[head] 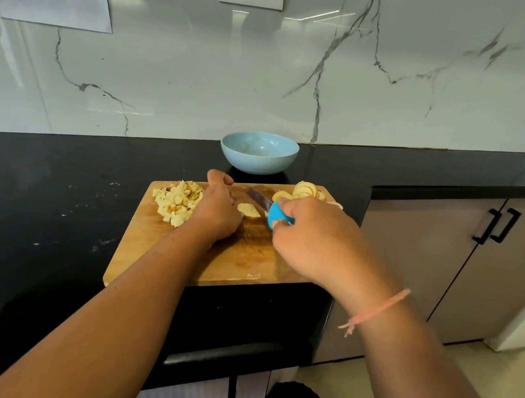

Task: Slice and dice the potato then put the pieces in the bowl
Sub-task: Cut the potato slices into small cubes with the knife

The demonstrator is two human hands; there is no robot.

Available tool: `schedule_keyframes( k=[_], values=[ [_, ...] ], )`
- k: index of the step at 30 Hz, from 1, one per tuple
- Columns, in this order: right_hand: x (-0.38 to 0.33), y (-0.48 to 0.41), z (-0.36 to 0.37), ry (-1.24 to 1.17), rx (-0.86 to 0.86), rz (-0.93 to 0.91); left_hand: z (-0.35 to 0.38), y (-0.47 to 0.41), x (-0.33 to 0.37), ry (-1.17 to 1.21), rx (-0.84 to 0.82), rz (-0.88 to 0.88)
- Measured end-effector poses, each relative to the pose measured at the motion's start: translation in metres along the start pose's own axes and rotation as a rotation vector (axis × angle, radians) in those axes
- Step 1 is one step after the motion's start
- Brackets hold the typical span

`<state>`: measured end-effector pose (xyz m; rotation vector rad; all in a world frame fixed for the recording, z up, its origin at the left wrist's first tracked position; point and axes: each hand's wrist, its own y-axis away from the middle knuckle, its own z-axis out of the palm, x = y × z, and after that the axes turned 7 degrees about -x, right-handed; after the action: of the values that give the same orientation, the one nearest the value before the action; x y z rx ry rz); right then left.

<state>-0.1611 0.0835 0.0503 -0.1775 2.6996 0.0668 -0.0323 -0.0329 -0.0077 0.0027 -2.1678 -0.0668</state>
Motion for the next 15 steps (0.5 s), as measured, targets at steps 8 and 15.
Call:
schedule_keyframes(
  k=[8,15],
  values=[
    [-0.004,-0.029,0.028,0.048,-0.049,0.036,0.004,-0.001,-0.004,-0.038,0.045,0.027],
    [-0.006,-0.012,0.027,0.091,-0.083,-0.014,0.005,0.001,-0.002,-0.037,0.054,0.034]
  ],
)
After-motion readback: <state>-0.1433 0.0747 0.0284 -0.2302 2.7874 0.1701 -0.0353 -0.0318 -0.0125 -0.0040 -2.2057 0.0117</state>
